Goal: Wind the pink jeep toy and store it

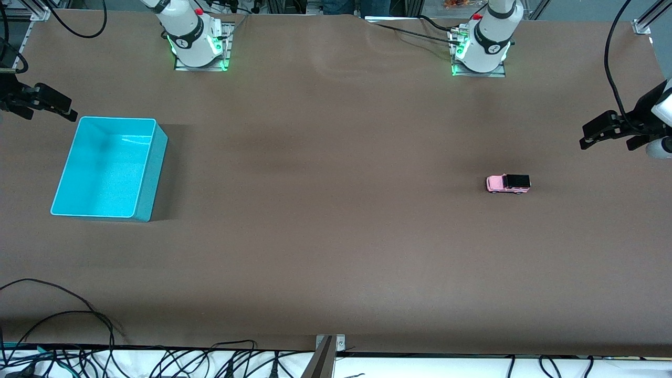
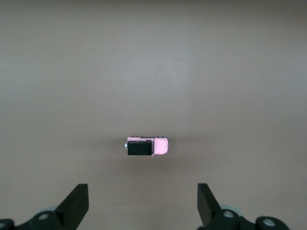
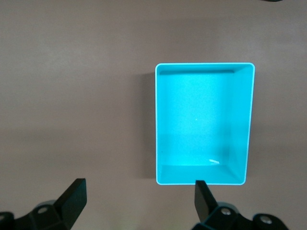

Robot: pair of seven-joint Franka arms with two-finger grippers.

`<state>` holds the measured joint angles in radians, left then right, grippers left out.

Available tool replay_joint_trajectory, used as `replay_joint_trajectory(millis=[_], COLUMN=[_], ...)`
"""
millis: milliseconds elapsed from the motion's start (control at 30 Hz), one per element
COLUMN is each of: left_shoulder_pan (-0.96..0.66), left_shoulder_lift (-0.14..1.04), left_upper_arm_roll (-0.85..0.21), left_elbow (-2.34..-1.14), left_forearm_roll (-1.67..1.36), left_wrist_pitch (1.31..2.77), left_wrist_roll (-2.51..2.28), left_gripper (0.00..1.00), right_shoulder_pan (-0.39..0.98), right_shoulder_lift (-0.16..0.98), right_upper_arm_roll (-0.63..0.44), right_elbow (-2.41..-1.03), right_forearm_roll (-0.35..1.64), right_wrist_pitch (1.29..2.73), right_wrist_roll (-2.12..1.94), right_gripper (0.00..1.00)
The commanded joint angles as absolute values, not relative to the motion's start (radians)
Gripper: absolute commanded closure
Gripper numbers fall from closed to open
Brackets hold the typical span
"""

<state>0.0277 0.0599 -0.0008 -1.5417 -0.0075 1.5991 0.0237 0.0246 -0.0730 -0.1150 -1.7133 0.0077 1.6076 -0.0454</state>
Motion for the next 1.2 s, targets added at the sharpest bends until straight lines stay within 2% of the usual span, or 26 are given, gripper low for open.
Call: replay_joint_trajectory(millis=[0,1165], left_shoulder_pan=[0.035,0.04], left_shoulder_lift=[0.057,0.066], left_upper_arm_roll=[-0.008,-0.006], left_elbow=[-1.551,-1.554], left_forearm_roll=[0.014,0.014], left_wrist_pitch=[1.609,1.621], left_wrist_roll=[0.032,0.032], left_gripper=[0.0,0.0], right_shoulder_pan=[0.021,0.021], right_shoulder_lift=[-0.072,-0.072], right_upper_arm_roll=[-0.115,-0.115], right_elbow=[-1.698,-1.698], right_forearm_roll=[0.014,0.014], right_wrist_pitch=[1.591,1.589], right_wrist_roll=[-0.055,-0.055], right_gripper=[0.0,0.0])
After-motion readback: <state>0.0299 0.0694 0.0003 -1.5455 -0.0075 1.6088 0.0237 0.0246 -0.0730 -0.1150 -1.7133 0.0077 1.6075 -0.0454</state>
